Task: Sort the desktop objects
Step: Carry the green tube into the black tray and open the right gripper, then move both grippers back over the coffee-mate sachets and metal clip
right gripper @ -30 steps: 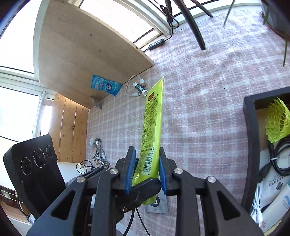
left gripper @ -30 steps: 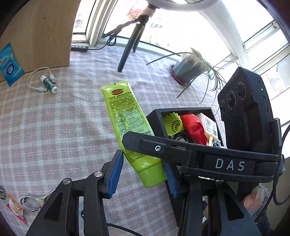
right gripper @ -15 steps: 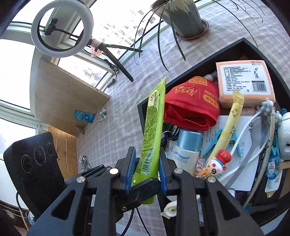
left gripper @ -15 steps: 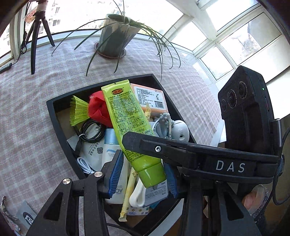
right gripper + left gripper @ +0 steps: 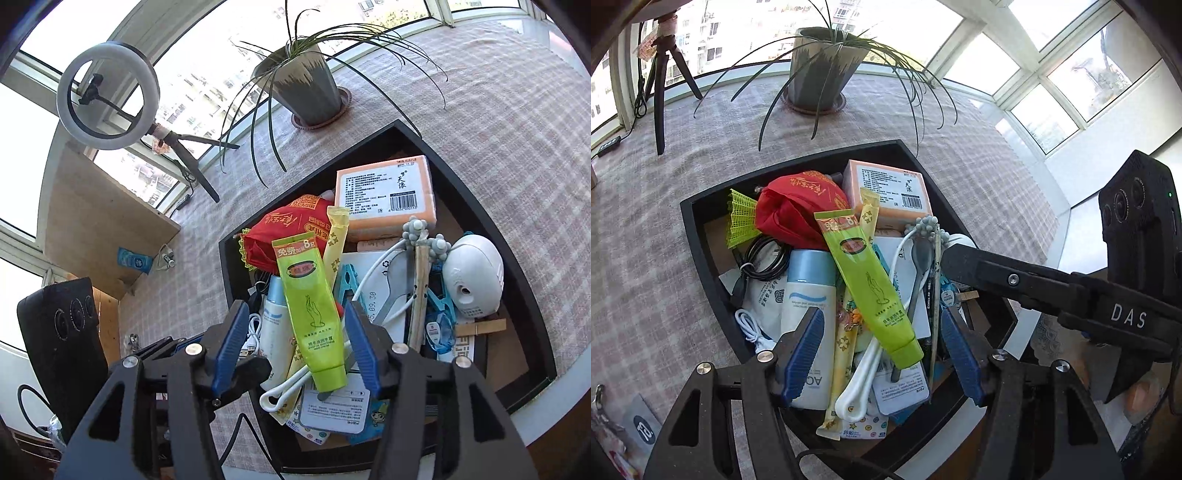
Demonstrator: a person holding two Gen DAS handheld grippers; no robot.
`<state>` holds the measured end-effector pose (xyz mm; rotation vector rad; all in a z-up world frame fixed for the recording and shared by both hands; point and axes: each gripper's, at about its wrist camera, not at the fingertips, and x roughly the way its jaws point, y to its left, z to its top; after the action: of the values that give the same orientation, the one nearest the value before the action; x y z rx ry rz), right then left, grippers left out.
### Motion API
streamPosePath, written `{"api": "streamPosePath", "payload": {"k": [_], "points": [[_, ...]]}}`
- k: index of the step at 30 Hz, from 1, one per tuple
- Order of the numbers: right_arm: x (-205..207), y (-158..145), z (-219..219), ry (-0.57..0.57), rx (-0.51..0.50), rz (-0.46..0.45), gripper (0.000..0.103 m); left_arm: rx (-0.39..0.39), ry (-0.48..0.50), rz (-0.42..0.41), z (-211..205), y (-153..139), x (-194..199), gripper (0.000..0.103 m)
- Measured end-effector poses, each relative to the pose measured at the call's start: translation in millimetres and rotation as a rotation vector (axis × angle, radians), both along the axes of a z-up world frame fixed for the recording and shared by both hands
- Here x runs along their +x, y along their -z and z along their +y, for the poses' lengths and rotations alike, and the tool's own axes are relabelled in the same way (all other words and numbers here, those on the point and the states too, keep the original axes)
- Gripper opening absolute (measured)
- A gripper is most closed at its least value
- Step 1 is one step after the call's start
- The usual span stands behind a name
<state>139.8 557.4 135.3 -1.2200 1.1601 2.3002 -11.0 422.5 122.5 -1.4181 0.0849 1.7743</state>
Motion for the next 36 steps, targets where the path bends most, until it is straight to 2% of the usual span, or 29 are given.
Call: {"api": "streamPosePath", "payload": {"k": [6,14,24,29,32,36], "points": [[-16,1,-22,-0.05,0.007,0.001,0.056,-0.038,-0.089,0.052,-49,-5,-12,0.063],[-57,-7,-70,-0.172,0.068,0.021,0.056,-0.082,-0.258,0.069,-145,0,-38,0.063],[-125,-10,-162,-0.434,0.165,0.05,0.056,-0.121,-0.522,0.037,-306,25,-60,0.063],[-153,-8,-209,-0.548,0.257,0.076,0.056,-0.162,-0.638,0.041,-392,39,-61,0.063],[-170,-5,-237,-0.62,0.283,0.081,0.056,-0.191,-0.678,0.049,-438,46,-61,0.063],[-194,-1,-283,-0.738,0.328,0.058,0.056,-0.262,-0.674,0.083,-478,56,-58,0.062]]}}
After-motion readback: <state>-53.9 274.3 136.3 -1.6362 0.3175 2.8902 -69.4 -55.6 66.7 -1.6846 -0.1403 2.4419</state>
